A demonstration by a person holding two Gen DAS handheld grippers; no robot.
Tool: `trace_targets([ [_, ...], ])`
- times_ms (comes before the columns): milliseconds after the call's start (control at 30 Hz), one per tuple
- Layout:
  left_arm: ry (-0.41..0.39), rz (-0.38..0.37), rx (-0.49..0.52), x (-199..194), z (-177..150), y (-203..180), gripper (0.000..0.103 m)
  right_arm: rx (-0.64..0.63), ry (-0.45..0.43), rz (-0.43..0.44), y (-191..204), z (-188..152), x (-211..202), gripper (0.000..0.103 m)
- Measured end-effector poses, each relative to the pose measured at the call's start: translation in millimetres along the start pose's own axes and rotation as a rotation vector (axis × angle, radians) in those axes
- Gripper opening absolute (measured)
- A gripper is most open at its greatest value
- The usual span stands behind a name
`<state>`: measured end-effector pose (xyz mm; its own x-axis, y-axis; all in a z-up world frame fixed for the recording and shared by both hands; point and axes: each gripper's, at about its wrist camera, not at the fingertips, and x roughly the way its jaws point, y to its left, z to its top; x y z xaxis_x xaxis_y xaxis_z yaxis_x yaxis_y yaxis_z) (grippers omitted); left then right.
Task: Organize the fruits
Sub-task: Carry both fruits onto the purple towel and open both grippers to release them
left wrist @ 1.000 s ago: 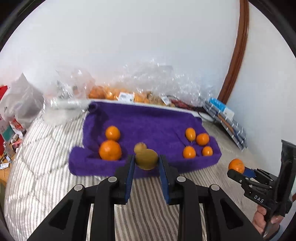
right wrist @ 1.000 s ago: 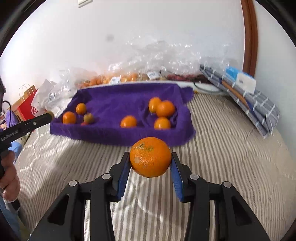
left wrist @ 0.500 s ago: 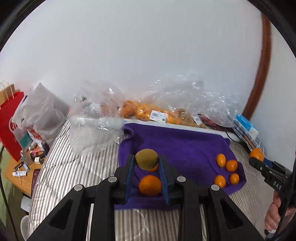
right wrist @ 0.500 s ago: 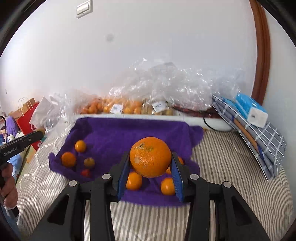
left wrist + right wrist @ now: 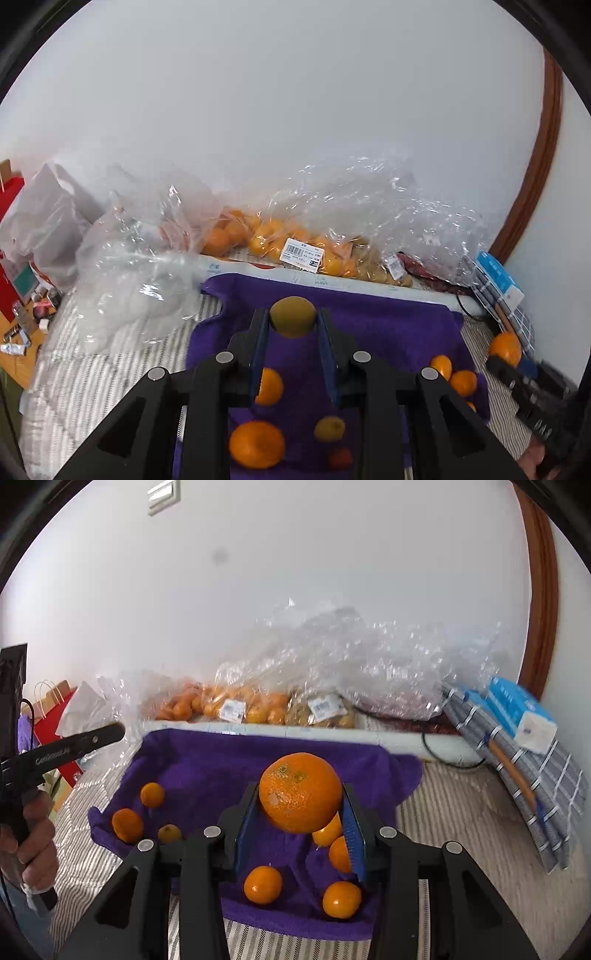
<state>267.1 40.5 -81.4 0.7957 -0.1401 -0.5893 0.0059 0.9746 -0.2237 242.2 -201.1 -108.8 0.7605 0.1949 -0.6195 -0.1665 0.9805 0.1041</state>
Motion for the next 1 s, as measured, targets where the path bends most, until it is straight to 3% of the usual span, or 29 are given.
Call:
trace_targets([
  [233, 0.103, 0.020, 0.023, 41.8, -22.4, 0.7, 0.025, -0.013, 0.107, 0.034, 7.2, -24.7, 45.6, 0.042],
  [400, 0.149, -0.027, 0.045, 54.4, -34.2, -2.8, 0.025, -0.056, 0.127, 0.015, 16.4, -33.0, 57.5, 0.042],
  [533, 0.132, -0.015, 0.091, 52.6, -38.0, -8.5, 0.026, -0.068, 0.132, 0.012, 16.2, -38.5, 61.1, 0.042],
  [633, 0.149, -0.060, 0.087, 52.9, -38.2, -10.3, 0.026, -0.062, 0.141, 0.023, 14.6, -39.2, 65.7, 0.042],
  [1000, 0.178, -0.039, 0.127, 62.7, -42.9, -16.8, 0.026, -0.052, 0.155, 0.012, 11.4, -42.4, 72.3, 0.042],
])
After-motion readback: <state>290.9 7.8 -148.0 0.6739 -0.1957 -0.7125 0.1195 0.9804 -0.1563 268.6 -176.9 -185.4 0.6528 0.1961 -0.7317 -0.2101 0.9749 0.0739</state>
